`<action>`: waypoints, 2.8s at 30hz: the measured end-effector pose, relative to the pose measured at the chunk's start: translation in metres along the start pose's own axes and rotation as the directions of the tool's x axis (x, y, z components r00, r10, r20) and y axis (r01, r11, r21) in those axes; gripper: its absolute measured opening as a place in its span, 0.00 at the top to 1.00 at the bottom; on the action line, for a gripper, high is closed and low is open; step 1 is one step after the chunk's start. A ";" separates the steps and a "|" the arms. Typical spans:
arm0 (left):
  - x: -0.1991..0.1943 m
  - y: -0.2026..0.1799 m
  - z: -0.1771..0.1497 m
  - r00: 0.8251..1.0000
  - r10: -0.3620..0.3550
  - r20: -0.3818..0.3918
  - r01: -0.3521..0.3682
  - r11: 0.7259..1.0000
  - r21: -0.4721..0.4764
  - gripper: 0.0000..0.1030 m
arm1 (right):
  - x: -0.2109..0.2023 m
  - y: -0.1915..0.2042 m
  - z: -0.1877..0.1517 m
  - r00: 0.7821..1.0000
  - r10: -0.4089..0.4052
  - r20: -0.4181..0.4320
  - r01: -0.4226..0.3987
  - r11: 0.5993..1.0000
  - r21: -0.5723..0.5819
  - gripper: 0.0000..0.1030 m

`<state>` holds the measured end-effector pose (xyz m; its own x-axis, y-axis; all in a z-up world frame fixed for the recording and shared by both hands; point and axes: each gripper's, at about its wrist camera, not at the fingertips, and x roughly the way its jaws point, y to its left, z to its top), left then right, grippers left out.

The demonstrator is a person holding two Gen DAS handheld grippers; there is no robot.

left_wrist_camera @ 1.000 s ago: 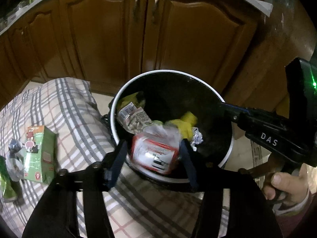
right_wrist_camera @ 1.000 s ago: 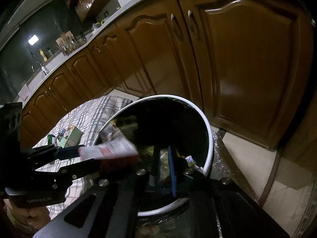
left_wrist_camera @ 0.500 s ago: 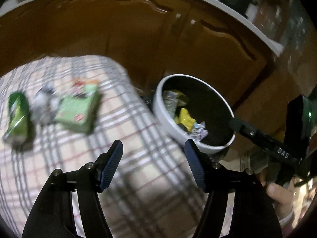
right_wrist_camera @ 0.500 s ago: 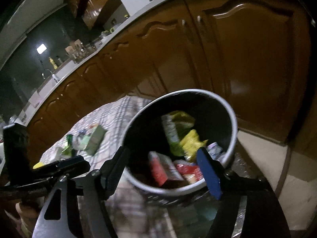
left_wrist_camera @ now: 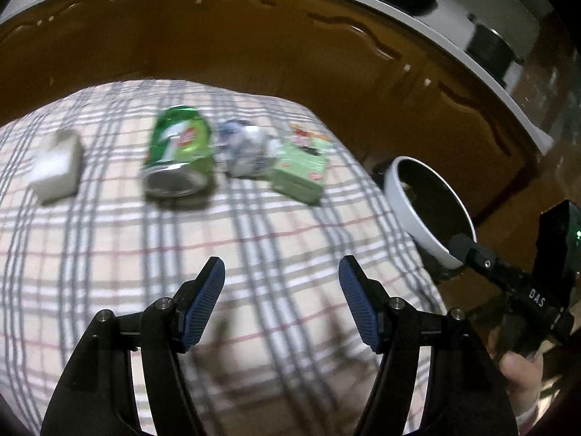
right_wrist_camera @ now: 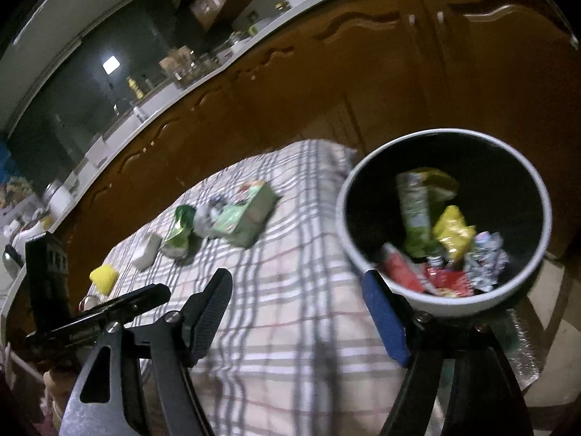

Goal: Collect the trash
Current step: 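Move both open tools from the bin back over the table, then grasp the white foam block with the left tool while the right tool grasps the green soda can, then carry the foam block and can over the bin and open both tools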

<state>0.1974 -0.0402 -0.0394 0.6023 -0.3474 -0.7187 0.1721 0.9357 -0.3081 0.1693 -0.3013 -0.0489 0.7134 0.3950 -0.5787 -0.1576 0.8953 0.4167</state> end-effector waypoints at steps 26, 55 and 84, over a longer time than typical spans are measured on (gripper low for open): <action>-0.041 0.126 0.011 0.981 0.188 0.041 -0.178 0.967 -0.182 0.31 | 0.081 0.102 0.005 0.980 0.152 -0.130 -0.165 0.981 -0.102 0.30; 0.011 0.172 0.062 0.956 0.292 -0.011 -0.292 0.952 -0.094 0.52 | 0.185 0.136 0.031 0.932 0.279 -0.230 -0.275 0.960 0.051 0.69; -0.008 -0.026 0.007 0.997 -0.079 -0.023 0.081 0.990 0.115 0.52 | -0.002 0.006 0.000 0.996 0.085 0.019 -0.086 0.992 0.097 0.69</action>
<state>0.1938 -0.0613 -0.0210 0.5684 -0.4217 -0.7065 0.3089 0.9052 -0.2918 0.1674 -0.2971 -0.0452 0.7103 0.4655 -0.5281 -0.1517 0.8337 0.5309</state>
